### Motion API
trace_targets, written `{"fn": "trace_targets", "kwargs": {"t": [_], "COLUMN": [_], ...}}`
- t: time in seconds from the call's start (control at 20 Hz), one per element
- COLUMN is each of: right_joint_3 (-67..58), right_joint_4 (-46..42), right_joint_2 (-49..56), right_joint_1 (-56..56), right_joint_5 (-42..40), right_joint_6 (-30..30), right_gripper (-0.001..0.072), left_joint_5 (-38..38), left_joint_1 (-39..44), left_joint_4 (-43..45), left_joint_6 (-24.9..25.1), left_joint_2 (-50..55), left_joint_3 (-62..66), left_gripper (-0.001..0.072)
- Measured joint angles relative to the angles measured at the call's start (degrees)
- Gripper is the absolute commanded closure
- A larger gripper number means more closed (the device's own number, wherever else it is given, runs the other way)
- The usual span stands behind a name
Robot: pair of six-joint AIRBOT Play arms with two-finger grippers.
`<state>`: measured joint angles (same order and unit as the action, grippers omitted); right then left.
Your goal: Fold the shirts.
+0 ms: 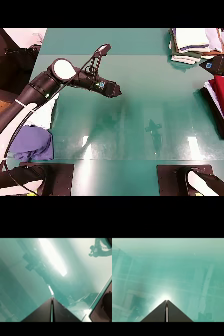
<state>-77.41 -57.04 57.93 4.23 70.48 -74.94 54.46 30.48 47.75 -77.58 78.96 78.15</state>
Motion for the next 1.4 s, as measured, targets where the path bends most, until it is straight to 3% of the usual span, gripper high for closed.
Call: {"fn": "trace_targets", "kwargs": {"t": [0.95,1.1,1.35,1.4], "right_joint_3": [0.0,0.0,0.0,0.0], "right_joint_4": [0.0,0.0,-0.02,-0.02], "right_joint_2": [0.0,0.0,0.0,0.0], "right_joint_1": [-0.04,-0.04,-0.04,-0.04], "right_joint_5": [2.03,2.43,3.02,3.02], "right_joint_6": [-0.04,-0.04,-0.04,-0.04], "right_gripper": [0.0692,0.0692,0.0692,0.0692], "left_joint_5": [1.31,6.84,17.2,18.88], "left_joint_1": [-2.38,-8.31,-21.68,-24.41], "left_joint_4": [-1.42,4.66,25.75,29.59], "left_joint_6": [-0.11,-0.94,-6.19,-6.86], "left_joint_2": [-1.14,-5.35,-14.71,-16.04], "left_joint_3": [0.17,0.17,-1.29,-1.77], "left_gripper": [0.0682,0.0681,0.0678,0.0487]}}
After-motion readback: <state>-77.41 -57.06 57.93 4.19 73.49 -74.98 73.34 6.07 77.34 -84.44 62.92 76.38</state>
